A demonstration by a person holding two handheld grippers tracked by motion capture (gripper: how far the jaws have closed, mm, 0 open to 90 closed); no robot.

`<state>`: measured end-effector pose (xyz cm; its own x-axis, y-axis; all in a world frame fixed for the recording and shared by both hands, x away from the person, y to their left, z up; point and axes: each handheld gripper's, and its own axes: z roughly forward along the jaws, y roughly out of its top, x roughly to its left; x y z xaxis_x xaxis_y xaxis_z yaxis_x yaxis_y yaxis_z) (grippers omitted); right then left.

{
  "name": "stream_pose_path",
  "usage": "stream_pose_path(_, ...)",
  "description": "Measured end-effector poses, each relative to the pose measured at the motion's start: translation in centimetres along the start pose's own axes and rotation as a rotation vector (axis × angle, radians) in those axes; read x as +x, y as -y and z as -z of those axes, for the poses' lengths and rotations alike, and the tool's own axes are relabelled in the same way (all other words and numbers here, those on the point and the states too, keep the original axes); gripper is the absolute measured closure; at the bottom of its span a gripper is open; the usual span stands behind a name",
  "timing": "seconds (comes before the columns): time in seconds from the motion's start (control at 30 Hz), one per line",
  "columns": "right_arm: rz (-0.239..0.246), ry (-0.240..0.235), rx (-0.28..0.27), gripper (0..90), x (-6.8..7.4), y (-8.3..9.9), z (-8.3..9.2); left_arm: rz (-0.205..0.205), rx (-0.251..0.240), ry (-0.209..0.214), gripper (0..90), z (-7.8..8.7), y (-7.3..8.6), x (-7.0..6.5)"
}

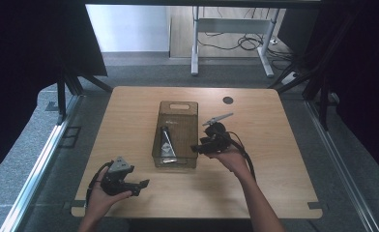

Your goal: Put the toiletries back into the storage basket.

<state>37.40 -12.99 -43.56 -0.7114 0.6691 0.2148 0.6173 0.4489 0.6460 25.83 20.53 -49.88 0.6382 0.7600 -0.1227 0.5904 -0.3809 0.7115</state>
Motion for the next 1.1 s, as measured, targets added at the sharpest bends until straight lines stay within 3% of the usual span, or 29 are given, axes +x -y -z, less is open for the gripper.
stream_pose_path(0.27, -0.012, 0.044, -0.074, 45.0, -2.1, 5.1, 2.9, -0.002, 0.012, -0.012, 19.4, -0.2, 0.0, -0.1)
stream_pose_path(0.63, -0.117, 0.073, -0.137, 45.4, -5.6, 11.5, 4.9, -0.004, 0.023, -0.014, 19.4, -0.6, 0.1, -0.4)
stream_pose_path(0.73, -0.126, 0.089, -0.116, 45.1, -6.2, 12.0, 5.0, -0.005, 0.026, -0.014, 19.4, -0.6, 0.1, -0.4)
stream_pose_path(0.87, -0.148, 0.094, -0.129, 45.1, -6.7, 12.6, 5.2, -0.006, 0.024, -0.012, 19.4, -0.6, 0.1, -0.4)
stream_pose_path(1.1, -0.138, 0.125, -0.137, 41.4, -6.6, 13.0, 4.9, -0.011, 0.022, -0.006, 19.4, -0.6, 0.1, -0.4)
